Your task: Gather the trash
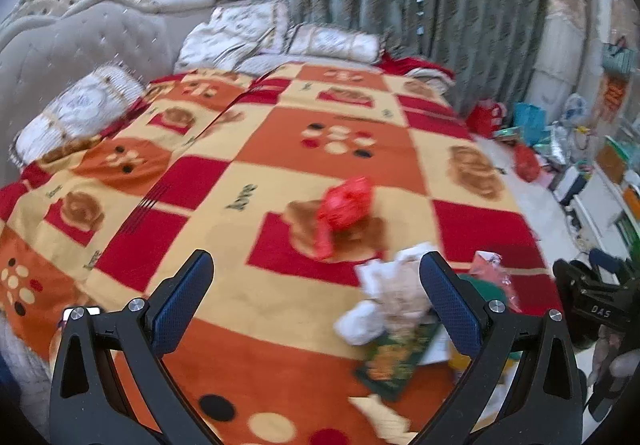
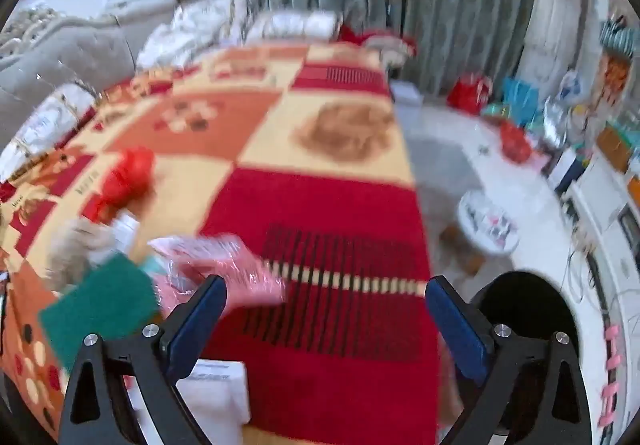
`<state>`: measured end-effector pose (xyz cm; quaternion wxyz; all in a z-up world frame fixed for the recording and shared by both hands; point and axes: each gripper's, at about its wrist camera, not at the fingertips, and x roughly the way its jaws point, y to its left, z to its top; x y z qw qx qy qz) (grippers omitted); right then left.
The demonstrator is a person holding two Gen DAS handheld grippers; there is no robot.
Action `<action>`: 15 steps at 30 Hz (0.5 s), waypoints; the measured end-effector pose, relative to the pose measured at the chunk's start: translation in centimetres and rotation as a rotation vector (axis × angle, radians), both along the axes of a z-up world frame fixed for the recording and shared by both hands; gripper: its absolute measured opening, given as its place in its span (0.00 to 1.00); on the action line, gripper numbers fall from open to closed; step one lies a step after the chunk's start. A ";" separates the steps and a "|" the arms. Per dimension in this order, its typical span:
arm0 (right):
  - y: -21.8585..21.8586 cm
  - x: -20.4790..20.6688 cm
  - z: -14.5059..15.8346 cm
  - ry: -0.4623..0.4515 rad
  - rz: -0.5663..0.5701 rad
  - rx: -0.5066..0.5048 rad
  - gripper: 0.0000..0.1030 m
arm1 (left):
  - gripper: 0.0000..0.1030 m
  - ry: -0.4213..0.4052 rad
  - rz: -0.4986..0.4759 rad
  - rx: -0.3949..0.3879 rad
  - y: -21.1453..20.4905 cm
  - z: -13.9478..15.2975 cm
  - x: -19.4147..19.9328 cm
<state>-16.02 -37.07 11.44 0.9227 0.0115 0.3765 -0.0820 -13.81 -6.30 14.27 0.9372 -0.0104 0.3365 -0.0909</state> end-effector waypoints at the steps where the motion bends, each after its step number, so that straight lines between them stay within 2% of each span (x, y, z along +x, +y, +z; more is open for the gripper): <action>1: 0.3 -0.5 0.8 -0.022 0.006 0.003 0.96 | 1.00 -0.013 -0.010 -0.001 -0.5 0.4 -0.5; 6: 2.2 -2.7 4.0 -0.118 0.032 0.011 0.96 | 1.00 -0.047 -0.056 -0.015 -2.6 1.6 -1.7; 11: 3.4 -3.9 5.5 -0.193 0.029 0.031 0.96 | 1.00 -0.076 -0.077 -0.029 -3.5 2.1 -2.8; 15: 3.6 -4.1 5.8 -0.209 0.032 0.037 0.96 | 1.00 -0.091 -0.063 -0.012 -4.0 2.2 -3.2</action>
